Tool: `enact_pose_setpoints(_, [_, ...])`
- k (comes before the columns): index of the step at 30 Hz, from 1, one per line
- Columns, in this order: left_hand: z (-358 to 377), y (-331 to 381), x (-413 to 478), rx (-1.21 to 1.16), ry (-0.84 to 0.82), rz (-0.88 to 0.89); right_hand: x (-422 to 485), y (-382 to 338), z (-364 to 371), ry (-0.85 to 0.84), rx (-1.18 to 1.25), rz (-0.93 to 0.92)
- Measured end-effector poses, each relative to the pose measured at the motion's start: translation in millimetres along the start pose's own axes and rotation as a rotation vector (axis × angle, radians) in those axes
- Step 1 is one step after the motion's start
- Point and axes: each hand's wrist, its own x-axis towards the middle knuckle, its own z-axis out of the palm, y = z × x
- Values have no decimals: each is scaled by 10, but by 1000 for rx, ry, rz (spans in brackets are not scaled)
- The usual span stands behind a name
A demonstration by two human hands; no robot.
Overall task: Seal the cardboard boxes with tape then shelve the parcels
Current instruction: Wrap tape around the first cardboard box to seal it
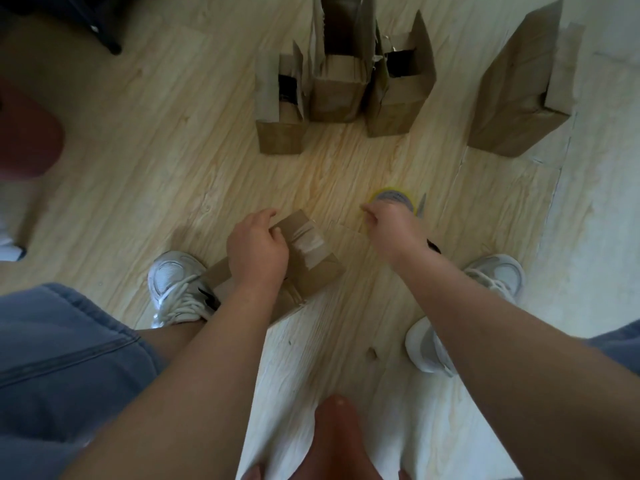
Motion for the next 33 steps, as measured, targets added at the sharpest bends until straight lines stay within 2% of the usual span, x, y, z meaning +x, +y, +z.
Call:
enact_pose_setpoints(4, [-41, -85, -212, 101, -32, 67, -225, -326, 156, 3, 125, -111])
enact_pose_setpoints(7, [-10, -147, -356, 273, -255, 72, -357, -495, 279, -21, 107, -130])
enact_pose_setpoints(9, [38, -218, -395, 357, -398, 75, -392, -556, 355, -101, 72, -115])
enact_pose_setpoints(11, [47, -286, -377, 388, -447, 107, -405, -584, 413, -195, 68, -92])
enact_pose_setpoints(17, [51, -393, -334, 413, -487, 157, -293, -555, 517, -266, 318, 61])
enact_pose_setpoints(22, [95, -391, -354, 477, -476, 155, -366, -508, 589, -179, 470, 117])
enact_pose_setpoints(28, [94, -394, -337, 528, -474, 152, -563, -477, 655, -91, 440, 192])
enact_pose_setpoints(33, [74, -365, -321, 515, -486, 145, -685, -412, 674, -91, 427, 260])
